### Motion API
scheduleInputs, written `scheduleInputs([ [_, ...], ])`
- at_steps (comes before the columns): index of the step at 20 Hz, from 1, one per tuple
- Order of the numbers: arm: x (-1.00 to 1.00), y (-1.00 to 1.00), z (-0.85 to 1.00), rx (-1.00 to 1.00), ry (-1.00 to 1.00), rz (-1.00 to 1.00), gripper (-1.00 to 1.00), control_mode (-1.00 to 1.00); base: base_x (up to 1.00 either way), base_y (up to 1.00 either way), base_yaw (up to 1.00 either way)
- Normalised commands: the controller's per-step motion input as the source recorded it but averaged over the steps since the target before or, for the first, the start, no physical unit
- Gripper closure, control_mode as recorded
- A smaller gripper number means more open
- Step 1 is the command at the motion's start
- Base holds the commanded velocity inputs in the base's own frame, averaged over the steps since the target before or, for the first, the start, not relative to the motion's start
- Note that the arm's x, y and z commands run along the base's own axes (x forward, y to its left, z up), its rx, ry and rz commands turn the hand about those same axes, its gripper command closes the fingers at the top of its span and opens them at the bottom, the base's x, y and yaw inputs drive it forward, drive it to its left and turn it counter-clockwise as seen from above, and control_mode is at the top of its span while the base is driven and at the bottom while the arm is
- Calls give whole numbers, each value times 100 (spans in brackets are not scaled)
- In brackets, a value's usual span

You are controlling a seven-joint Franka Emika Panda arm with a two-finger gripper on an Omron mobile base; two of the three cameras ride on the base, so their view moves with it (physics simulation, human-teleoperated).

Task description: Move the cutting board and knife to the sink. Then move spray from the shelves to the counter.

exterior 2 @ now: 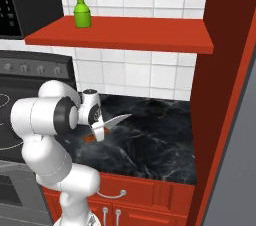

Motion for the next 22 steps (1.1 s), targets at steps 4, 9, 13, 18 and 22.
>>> scheduleInputs([
  [4, -16, -3, -31, 0, -1, -3, 100, -100, 0, 0, 0],
  [9, -25, -7, -30, 0, -3, -8, 100, -100, 0, 0, 0],
  [13, -30, -3, -27, 0, 0, -8, 100, -100, 0, 0, 0],
  [18, -44, -2, -22, 0, -2, -11, 100, -100, 0, 0, 0],
  [22, -30, 0, 4, 0, 0, -6, 100, -100, 0, 0, 0],
])
